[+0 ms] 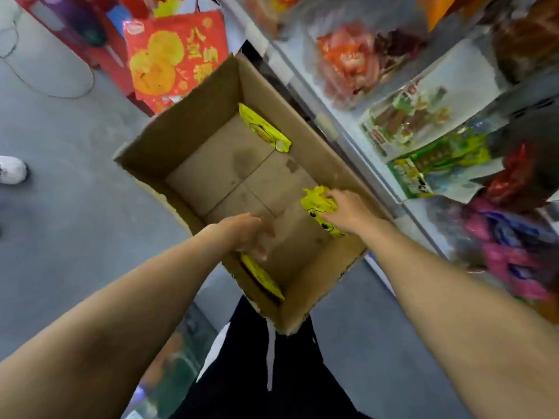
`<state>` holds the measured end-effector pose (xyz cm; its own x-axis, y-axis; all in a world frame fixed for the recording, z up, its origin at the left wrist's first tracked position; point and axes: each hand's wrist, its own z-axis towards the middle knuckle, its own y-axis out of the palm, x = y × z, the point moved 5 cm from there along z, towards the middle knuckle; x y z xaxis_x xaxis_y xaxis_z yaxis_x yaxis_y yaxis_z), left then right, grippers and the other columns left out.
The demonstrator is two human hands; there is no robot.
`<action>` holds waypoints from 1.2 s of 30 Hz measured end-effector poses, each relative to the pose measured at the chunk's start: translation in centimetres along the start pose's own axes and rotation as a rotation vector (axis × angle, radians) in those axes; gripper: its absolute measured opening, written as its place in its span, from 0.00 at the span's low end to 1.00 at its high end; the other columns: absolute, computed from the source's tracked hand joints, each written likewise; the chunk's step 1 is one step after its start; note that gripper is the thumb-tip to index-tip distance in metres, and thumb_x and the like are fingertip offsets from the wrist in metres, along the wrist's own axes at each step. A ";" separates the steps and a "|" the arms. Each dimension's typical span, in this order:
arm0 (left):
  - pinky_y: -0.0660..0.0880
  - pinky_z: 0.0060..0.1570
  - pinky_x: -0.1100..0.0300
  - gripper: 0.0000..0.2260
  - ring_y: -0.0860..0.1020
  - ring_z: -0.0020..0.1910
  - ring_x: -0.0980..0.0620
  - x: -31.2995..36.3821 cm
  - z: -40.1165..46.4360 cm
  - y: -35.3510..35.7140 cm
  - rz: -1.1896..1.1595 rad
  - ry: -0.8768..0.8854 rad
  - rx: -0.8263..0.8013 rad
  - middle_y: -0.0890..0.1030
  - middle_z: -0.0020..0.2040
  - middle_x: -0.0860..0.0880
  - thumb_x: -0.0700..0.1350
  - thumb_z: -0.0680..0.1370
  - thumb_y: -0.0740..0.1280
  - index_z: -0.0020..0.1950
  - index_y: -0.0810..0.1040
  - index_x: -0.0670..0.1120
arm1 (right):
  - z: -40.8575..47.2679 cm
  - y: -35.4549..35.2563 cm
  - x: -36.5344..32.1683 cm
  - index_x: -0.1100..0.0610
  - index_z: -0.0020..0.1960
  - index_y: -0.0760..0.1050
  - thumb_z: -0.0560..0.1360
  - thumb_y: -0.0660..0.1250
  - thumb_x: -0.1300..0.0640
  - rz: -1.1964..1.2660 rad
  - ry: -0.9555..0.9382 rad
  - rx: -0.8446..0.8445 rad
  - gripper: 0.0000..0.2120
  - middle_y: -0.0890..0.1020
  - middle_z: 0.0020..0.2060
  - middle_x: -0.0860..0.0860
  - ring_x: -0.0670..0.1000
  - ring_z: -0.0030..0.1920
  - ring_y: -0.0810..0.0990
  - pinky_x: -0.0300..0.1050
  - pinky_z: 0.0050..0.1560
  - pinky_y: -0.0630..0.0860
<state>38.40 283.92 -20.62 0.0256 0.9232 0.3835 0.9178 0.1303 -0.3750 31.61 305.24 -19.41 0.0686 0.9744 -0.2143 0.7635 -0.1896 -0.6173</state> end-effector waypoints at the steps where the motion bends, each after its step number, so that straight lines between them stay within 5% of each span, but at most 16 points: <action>1: 0.70 0.65 0.48 0.30 0.71 0.66 0.47 -0.4 0.9 1.0 -0.005 0.000 -0.065 0.73 0.66 0.52 0.56 0.70 0.75 0.71 0.70 0.57 | 0.8 0.6 0.5 0.56 0.72 0.67 0.76 0.70 0.48 -0.009 0.019 -0.007 0.28 0.73 0.66 0.61 0.62 0.66 0.71 0.49 0.61 0.69; 11: 0.67 0.65 0.51 0.26 0.65 0.71 0.45 -1.8 5.9 6.3 0.168 0.067 -0.442 0.66 0.73 0.50 0.51 0.74 0.72 0.71 0.71 0.50 | 4.8 3.9 3.1 0.51 0.66 0.71 0.70 0.75 0.47 -0.085 0.056 0.044 0.28 0.72 0.61 0.55 0.60 0.62 0.74 0.52 0.57 0.75; 20: 0.74 0.52 0.55 0.17 0.74 0.61 0.47 -1.6 7.7 7.4 0.253 0.138 -0.414 0.75 0.62 0.50 0.45 0.74 0.73 0.62 0.77 0.47 | 5.4 5.0 3.5 0.56 0.56 0.78 0.76 0.70 0.52 -0.132 0.036 0.149 0.11 0.72 0.59 0.56 0.59 0.62 0.72 0.51 0.55 0.72; 28: 0.69 0.38 0.58 0.07 0.73 0.43 0.49 -1.1 6.7 5.6 -0.017 0.081 -0.238 0.77 0.50 0.46 0.39 0.78 0.60 0.52 0.76 0.45 | 5.3 4.0 2.8 0.59 0.50 0.74 0.78 0.67 0.54 0.387 -0.011 0.073 0.07 0.81 0.45 0.57 0.58 0.47 0.78 0.51 0.48 0.74; 34: 0.70 0.46 0.54 0.09 0.72 0.44 0.50 -2.2 3.6 0.7 -0.421 0.066 -0.037 0.74 0.42 0.52 0.40 0.78 0.62 0.41 0.72 0.53 | 2.2 0.5 0.9 0.51 0.51 0.70 0.82 0.61 0.59 0.808 -0.079 0.024 0.03 0.82 0.49 0.57 0.50 0.45 0.80 0.44 0.45 0.75; 36: 0.70 0.50 0.53 0.07 0.73 0.46 0.51 -2.3 1.9 -0.8 -0.519 0.060 0.001 0.75 0.44 0.51 0.40 0.79 0.62 0.45 0.74 0.52 | 0.8 -0.7 0.3 0.52 0.55 0.71 0.82 0.61 0.60 0.936 -0.077 0.036 0.05 0.83 0.49 0.55 0.50 0.45 0.82 0.45 0.47 0.77</action>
<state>36.90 282.35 -22.81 -0.4101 0.7144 0.5670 0.8152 0.5658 -0.1232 30.56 305.57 -19.63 0.6010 0.4133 -0.6841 0.3989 -0.8968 -0.1914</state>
